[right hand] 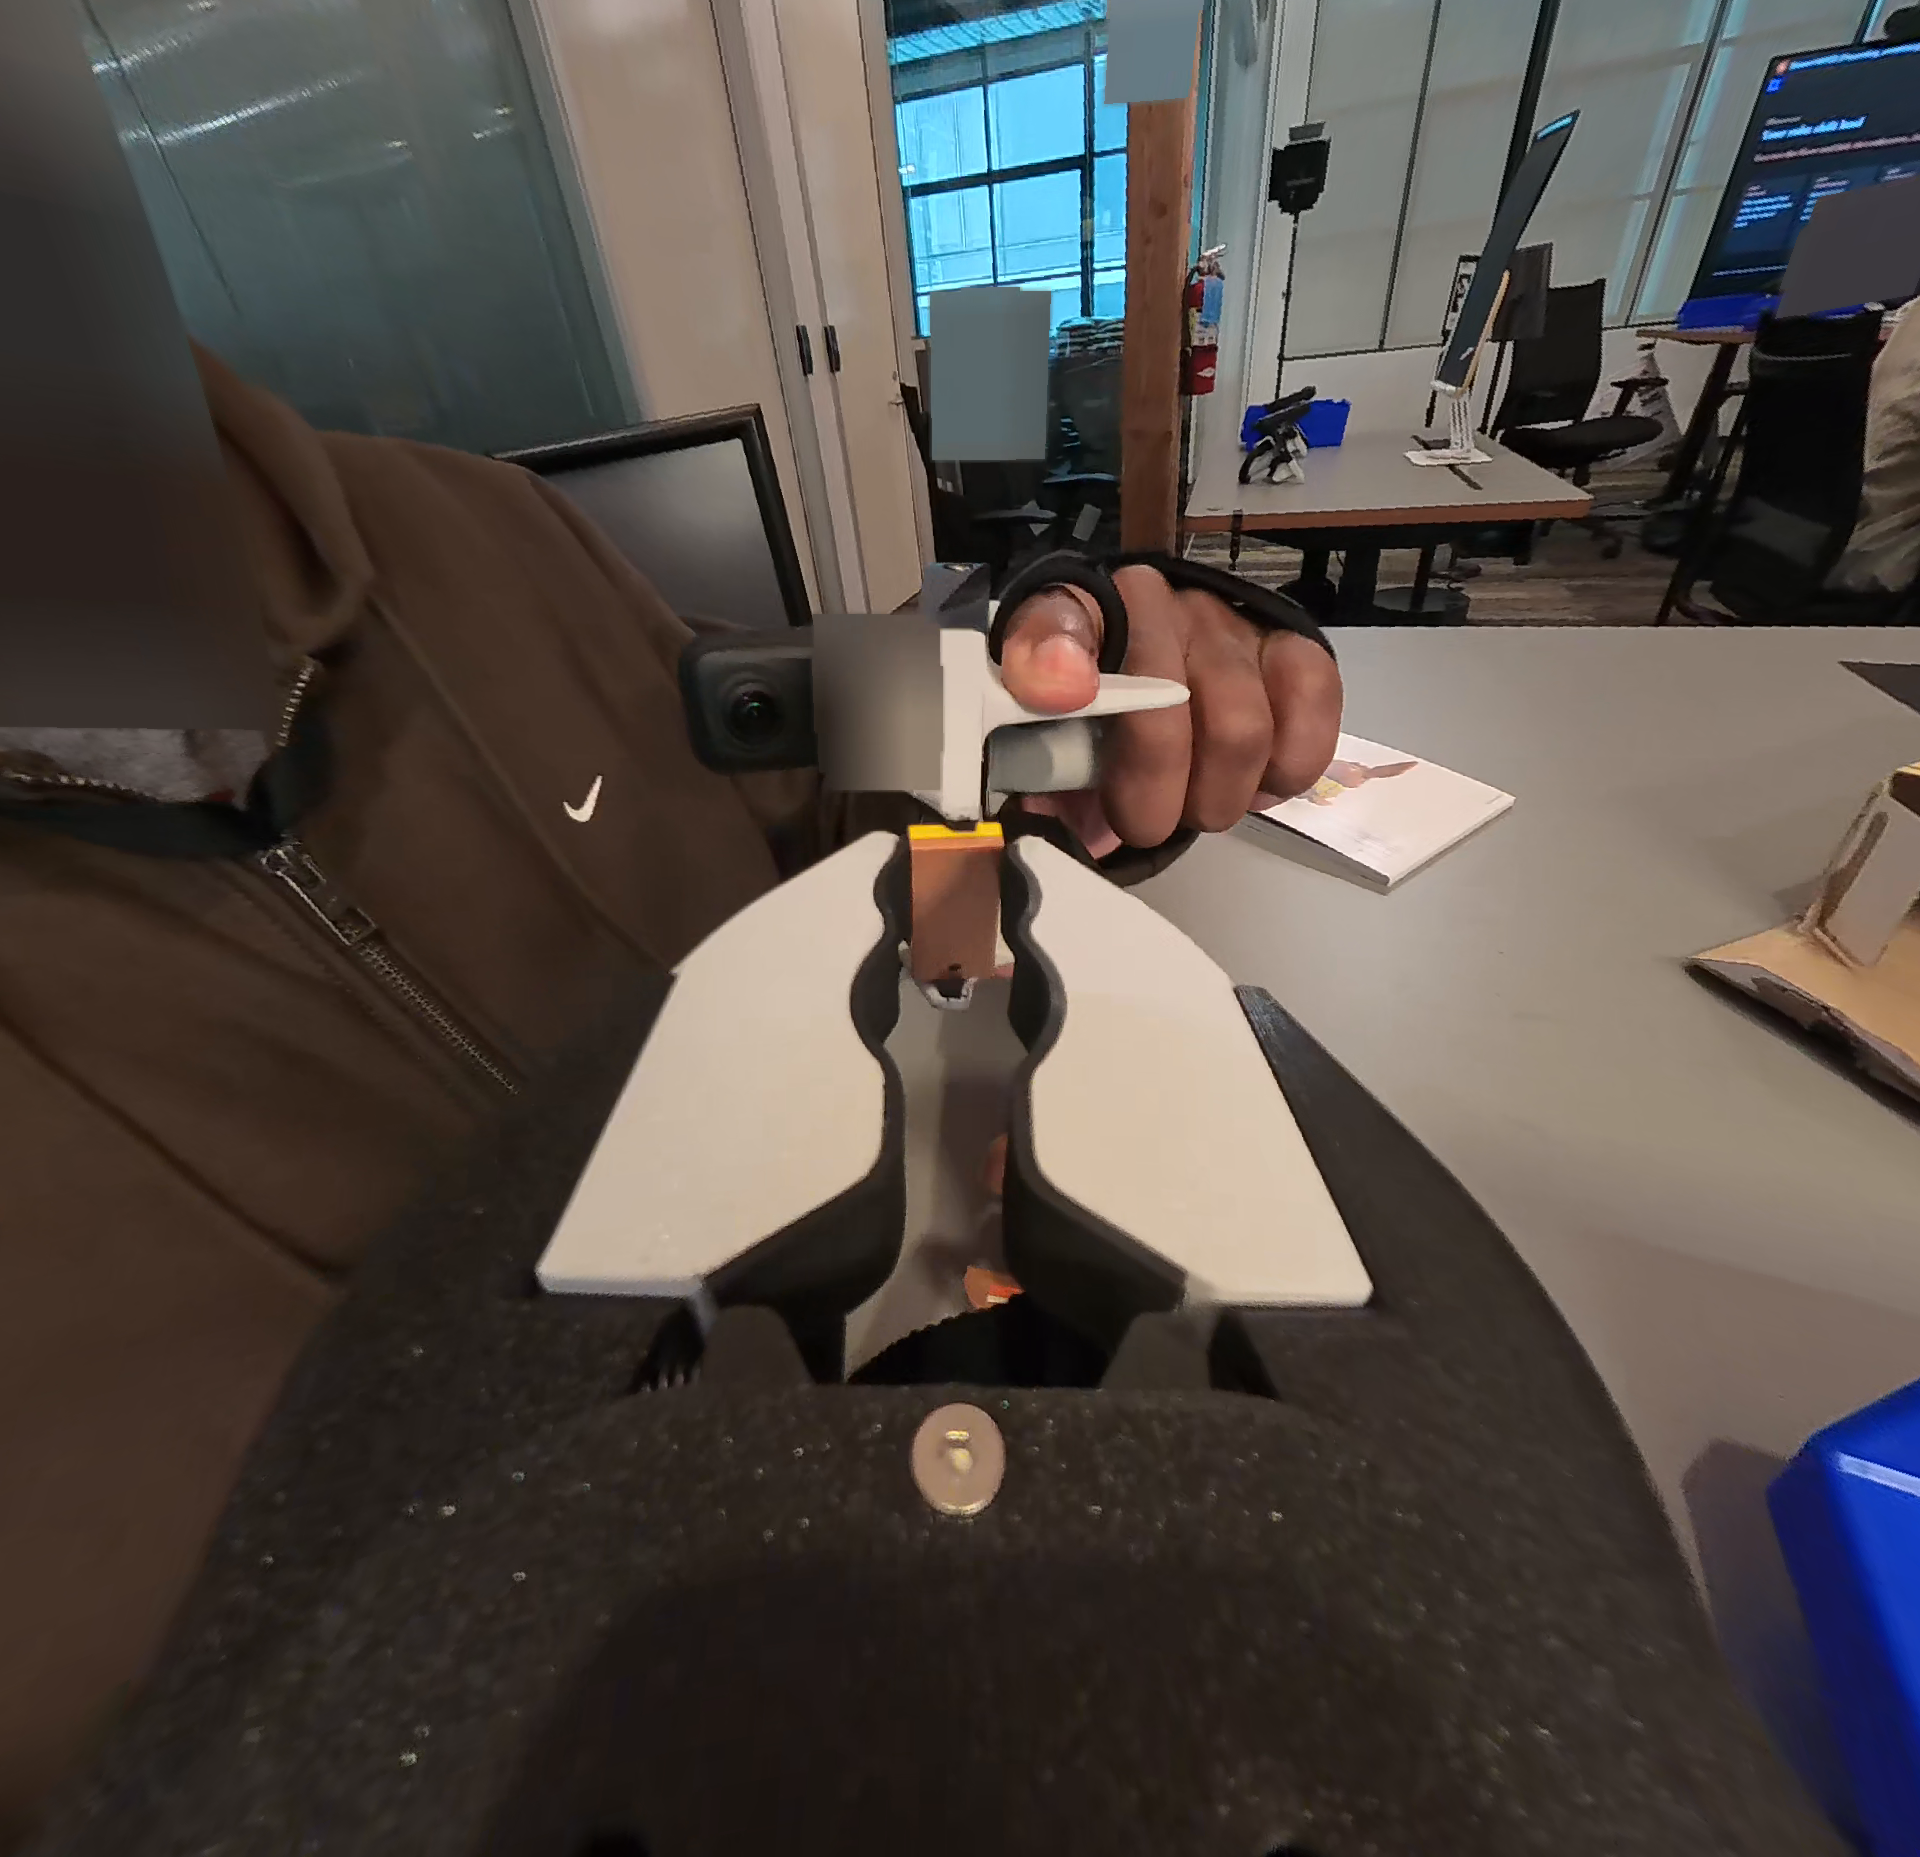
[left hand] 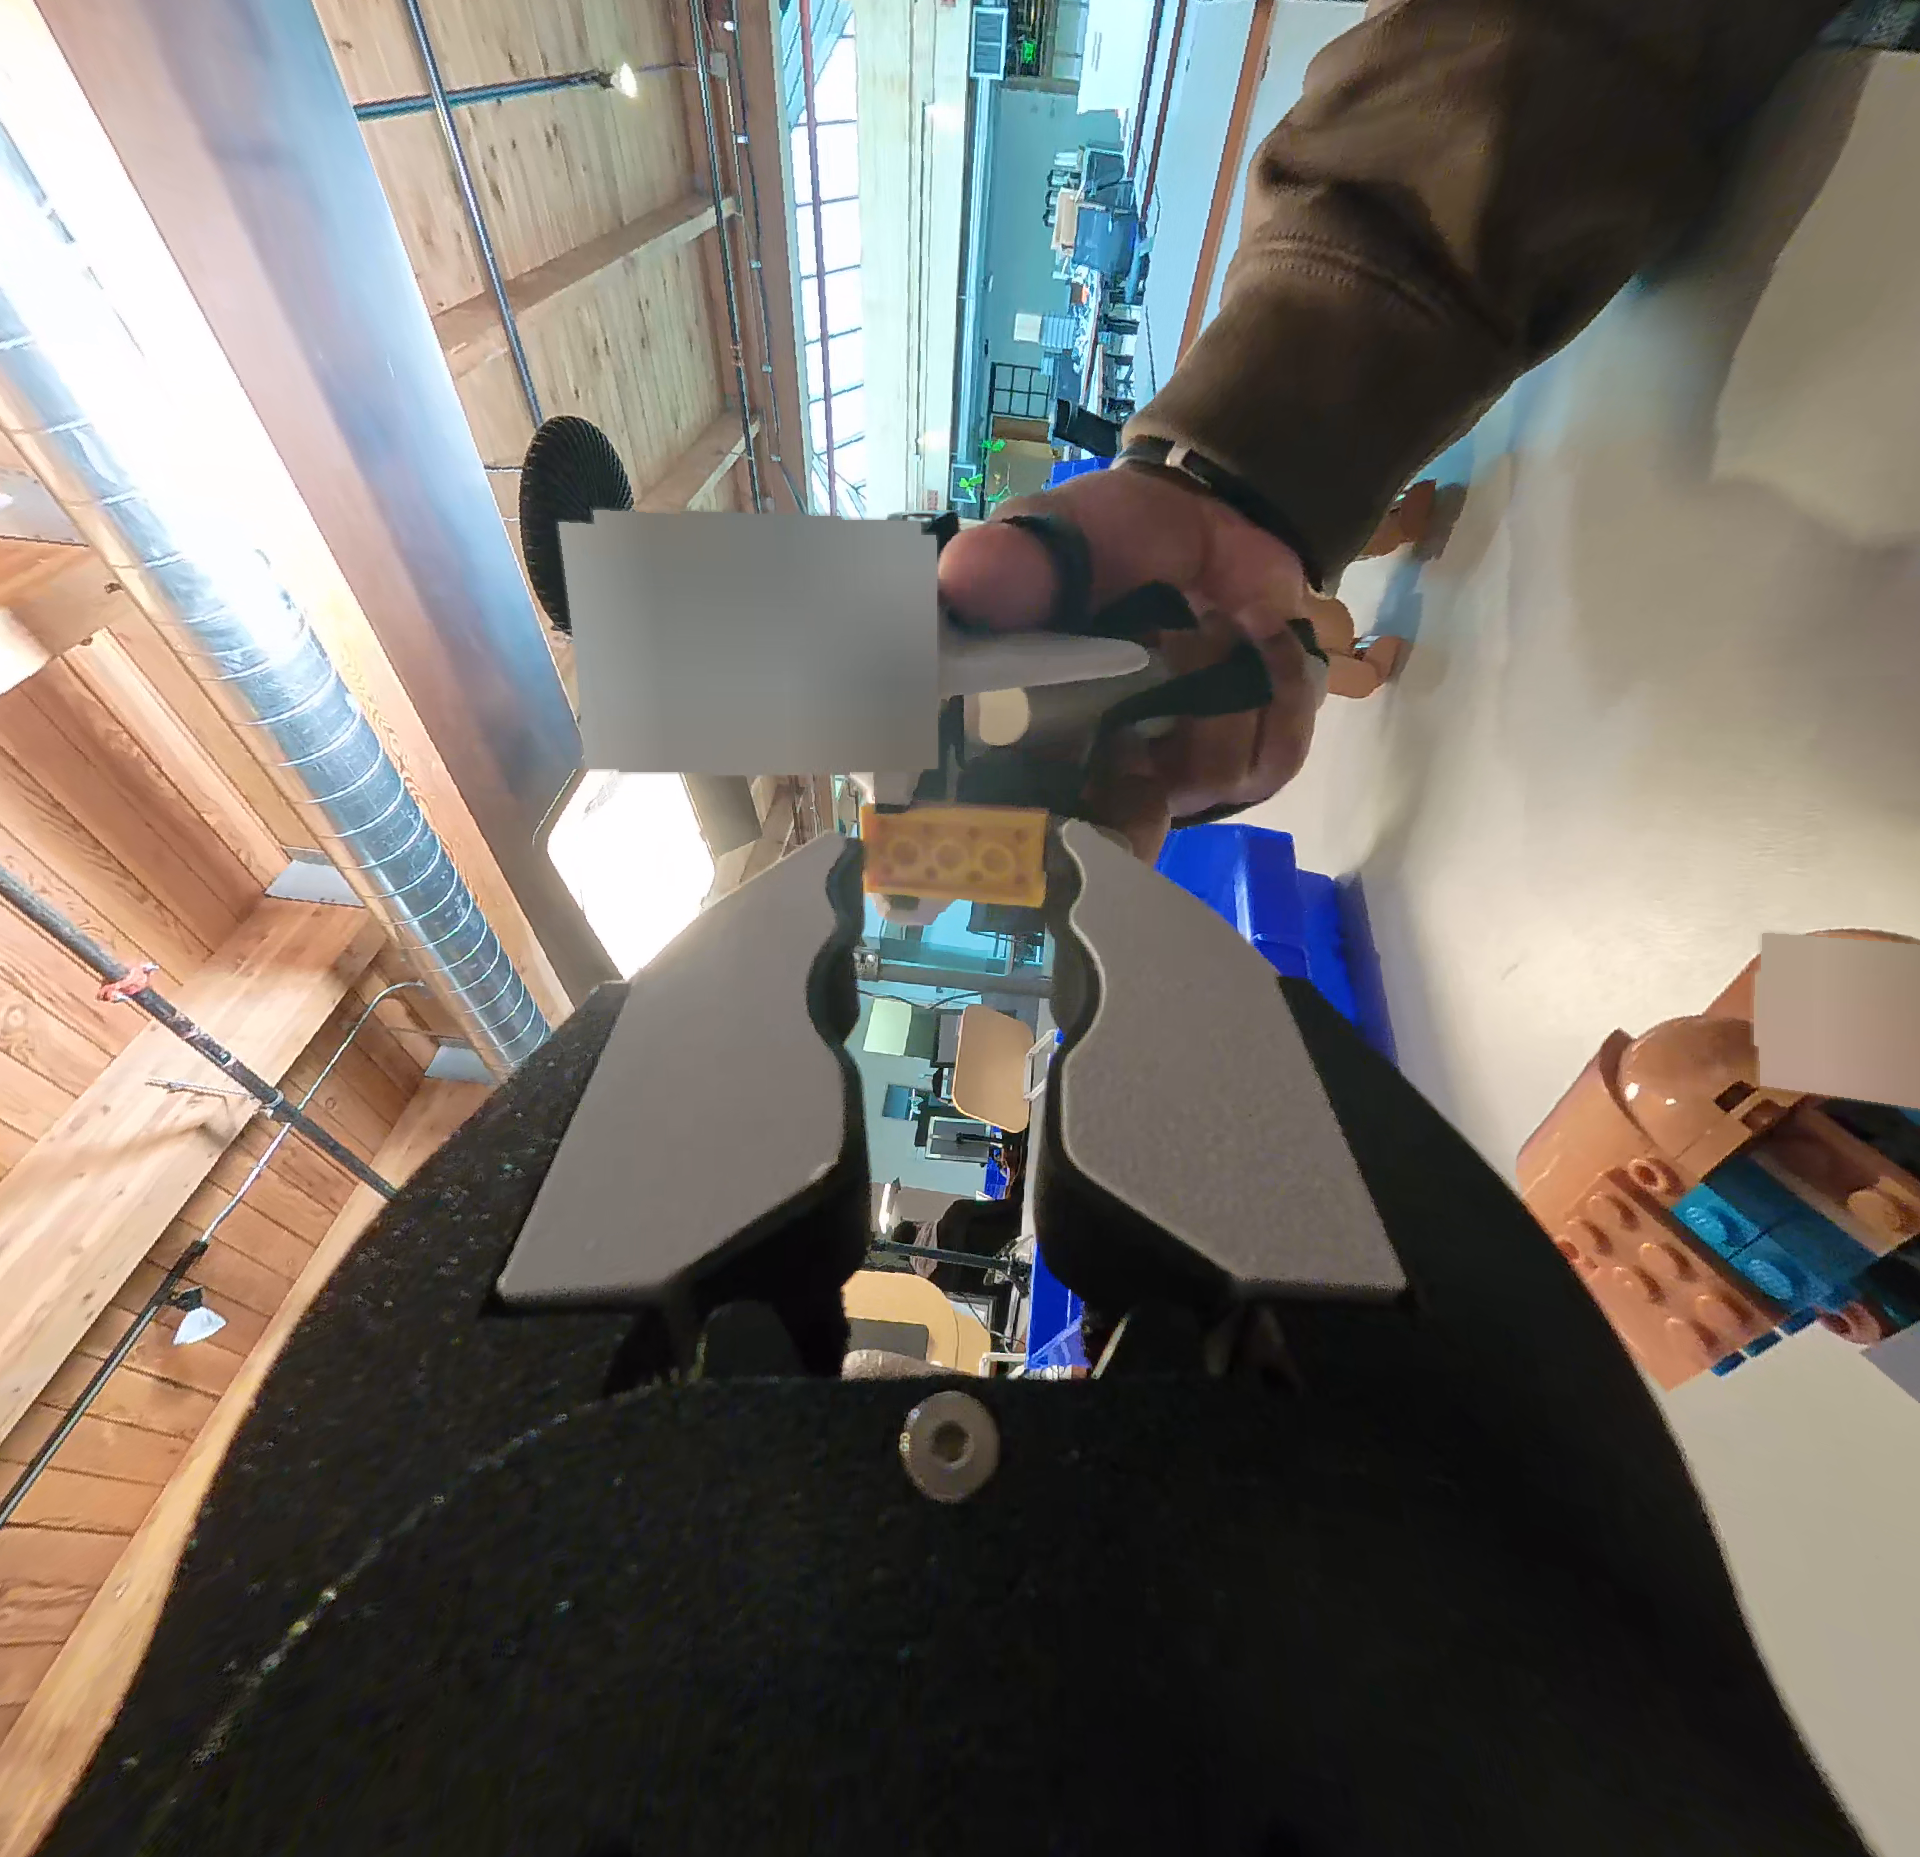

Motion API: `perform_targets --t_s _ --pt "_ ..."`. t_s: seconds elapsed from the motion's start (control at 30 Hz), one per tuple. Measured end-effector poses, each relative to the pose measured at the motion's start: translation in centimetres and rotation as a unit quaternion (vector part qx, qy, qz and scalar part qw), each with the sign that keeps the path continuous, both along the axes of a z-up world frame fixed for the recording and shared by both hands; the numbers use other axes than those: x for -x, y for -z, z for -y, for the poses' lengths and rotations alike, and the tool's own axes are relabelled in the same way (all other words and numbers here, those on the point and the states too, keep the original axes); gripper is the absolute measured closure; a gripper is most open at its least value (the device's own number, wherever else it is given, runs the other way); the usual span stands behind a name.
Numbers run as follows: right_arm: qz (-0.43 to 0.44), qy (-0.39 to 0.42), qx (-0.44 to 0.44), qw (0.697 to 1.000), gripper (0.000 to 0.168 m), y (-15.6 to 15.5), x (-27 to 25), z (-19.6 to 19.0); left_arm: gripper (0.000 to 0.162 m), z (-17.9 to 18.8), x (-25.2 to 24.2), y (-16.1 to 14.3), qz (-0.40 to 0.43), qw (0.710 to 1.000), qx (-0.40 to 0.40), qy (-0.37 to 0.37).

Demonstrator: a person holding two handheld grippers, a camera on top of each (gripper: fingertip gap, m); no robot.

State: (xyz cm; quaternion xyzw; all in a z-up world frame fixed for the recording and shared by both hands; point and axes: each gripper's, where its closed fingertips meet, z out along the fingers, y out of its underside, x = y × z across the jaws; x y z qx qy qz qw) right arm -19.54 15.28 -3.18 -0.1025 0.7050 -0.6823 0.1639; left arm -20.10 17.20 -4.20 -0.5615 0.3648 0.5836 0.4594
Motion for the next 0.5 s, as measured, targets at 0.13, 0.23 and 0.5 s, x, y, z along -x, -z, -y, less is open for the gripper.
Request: perform_targets --t_s 0.13,0.23,0.5 --pt "-0.015 0.019 0.001 1.000 0.153 -0.2 0.5 -0.2 0.123 0.1 -0.1 0.2 0.014 1.000 0.010 0.005" --pt "-0.045 0.054 0.020 0.997 0.153 -0.9 1.3 -0.6 0.123 0.1 0.1 0.2 0.106 0.994 0.005 0.020" --pt "-0.088 0.108 0.058 0.989 0.153 -2.2 2.4 -1.3 0.123 -0.2 1.4 -1.1 0.421 0.904 -0.060 0.048"
